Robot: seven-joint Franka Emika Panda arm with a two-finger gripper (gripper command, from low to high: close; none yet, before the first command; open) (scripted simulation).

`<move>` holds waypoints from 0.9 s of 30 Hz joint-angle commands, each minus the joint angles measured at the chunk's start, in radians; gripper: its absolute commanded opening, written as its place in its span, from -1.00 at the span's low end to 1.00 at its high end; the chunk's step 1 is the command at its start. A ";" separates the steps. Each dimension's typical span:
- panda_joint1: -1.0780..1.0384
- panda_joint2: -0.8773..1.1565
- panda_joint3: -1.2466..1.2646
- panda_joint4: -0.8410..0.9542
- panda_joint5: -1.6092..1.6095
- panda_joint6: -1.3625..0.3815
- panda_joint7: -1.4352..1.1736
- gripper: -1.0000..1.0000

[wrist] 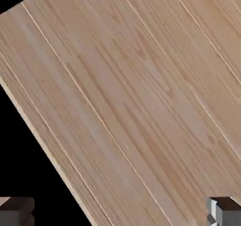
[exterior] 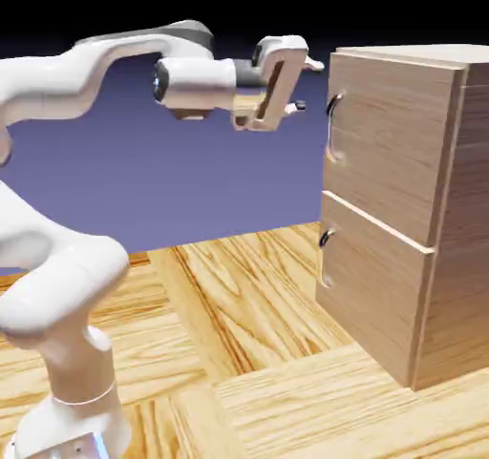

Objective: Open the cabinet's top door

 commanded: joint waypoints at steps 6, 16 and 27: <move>-0.104 -0.049 0.118 0.062 0.261 -0.001 0.125 0.00; -0.276 -0.131 0.316 0.167 0.696 -0.003 0.333 0.00; -0.449 -0.117 0.415 0.288 0.776 -0.048 0.376 -1.00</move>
